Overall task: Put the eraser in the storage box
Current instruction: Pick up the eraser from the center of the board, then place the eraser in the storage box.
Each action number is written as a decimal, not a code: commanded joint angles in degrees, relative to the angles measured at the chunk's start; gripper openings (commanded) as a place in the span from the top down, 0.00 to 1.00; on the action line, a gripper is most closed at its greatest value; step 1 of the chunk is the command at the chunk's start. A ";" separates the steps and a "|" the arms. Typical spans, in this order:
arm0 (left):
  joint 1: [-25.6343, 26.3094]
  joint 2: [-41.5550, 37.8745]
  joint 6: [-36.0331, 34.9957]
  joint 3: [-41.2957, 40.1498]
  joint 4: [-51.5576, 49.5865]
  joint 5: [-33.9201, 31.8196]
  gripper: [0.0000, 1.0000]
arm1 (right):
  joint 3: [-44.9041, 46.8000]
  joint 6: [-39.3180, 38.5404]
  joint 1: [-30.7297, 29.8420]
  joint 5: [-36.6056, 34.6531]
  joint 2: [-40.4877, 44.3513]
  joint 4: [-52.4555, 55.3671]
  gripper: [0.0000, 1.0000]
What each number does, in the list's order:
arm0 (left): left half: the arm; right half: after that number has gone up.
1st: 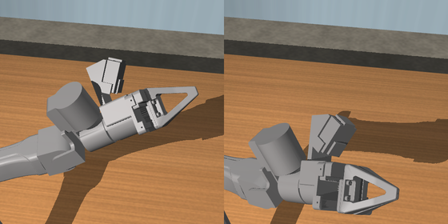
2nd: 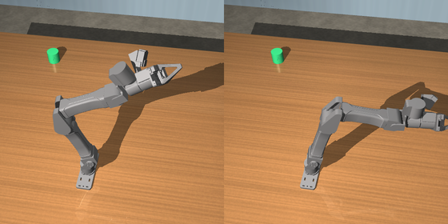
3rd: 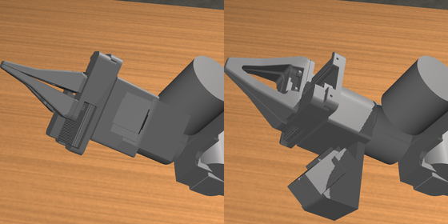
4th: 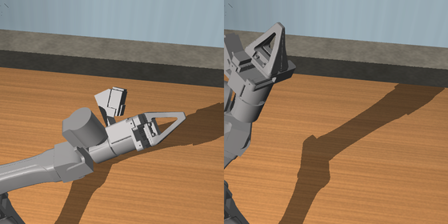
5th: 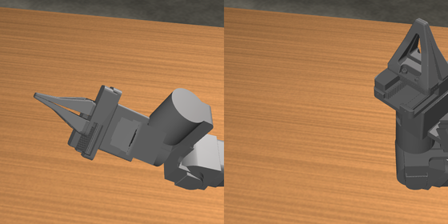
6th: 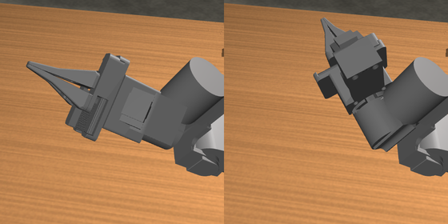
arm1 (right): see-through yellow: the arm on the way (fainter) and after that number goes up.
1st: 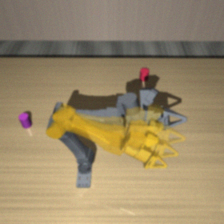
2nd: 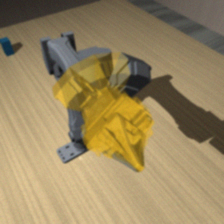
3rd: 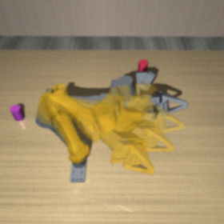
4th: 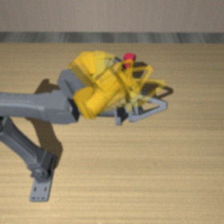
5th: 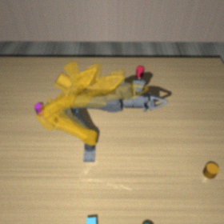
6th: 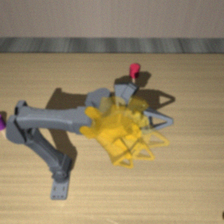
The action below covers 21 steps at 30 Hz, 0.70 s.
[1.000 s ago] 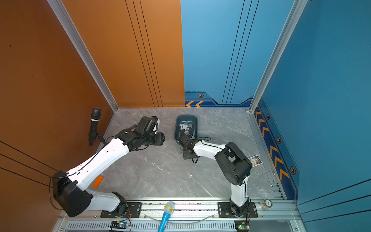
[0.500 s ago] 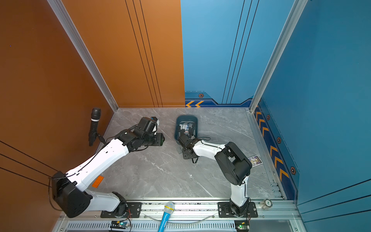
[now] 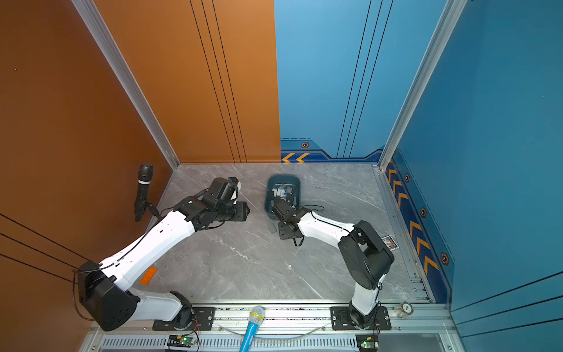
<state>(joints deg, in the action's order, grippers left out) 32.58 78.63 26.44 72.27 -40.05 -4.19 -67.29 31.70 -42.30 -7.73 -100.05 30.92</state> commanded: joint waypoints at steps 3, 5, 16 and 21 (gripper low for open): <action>-0.43 -0.75 0.58 -1.29 0.03 -1.18 0.46 | -2.36 -1.02 0.04 0.12 5.17 4.88 0.54; -0.42 -1.01 0.64 -1.95 0.72 -1.11 0.46 | -2.91 -1.36 0.22 0.25 6.80 5.42 0.54; -0.56 -2.19 1.31 -5.02 1.71 -1.33 0.46 | -14.01 -4.43 5.93 4.21 6.08 7.49 0.54; -0.41 -3.94 3.41 -8.02 3.02 -0.15 0.46 | -20.72 -5.73 9.55 7.40 0.41 7.48 0.54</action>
<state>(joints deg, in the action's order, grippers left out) 32.58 76.31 28.01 65.93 -37.87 -4.14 -84.95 27.83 -34.13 -3.05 -95.92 36.51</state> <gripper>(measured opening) 0.537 0.458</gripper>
